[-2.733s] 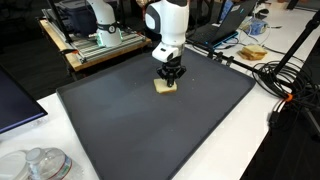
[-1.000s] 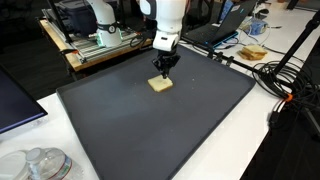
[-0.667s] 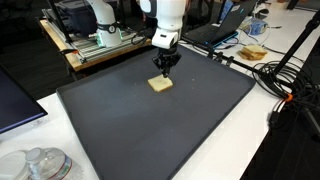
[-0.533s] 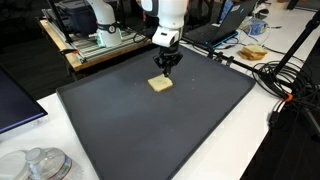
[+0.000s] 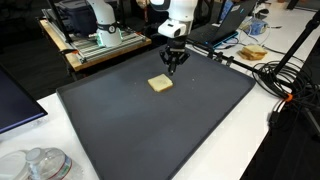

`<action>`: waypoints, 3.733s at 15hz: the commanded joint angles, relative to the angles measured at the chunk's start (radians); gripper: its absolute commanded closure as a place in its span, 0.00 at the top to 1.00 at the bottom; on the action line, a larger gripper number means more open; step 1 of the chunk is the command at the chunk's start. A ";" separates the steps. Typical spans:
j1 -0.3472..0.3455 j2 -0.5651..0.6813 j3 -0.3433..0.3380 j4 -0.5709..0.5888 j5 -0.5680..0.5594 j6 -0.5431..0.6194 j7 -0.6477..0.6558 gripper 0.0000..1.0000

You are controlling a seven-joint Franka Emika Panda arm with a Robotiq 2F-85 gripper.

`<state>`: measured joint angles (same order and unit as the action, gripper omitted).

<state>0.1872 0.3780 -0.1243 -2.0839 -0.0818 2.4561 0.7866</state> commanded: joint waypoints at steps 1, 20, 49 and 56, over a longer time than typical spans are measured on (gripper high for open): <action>0.057 0.025 -0.029 0.068 -0.113 -0.064 0.178 0.06; 0.143 0.398 -0.014 0.567 -0.345 -0.557 0.479 0.05; -0.098 0.244 0.082 0.431 -0.129 -0.402 -0.081 0.05; -0.199 0.200 0.092 0.372 0.089 -0.358 -0.416 0.05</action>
<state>0.0365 0.6182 -0.0521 -1.6585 -0.0813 2.0730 0.4963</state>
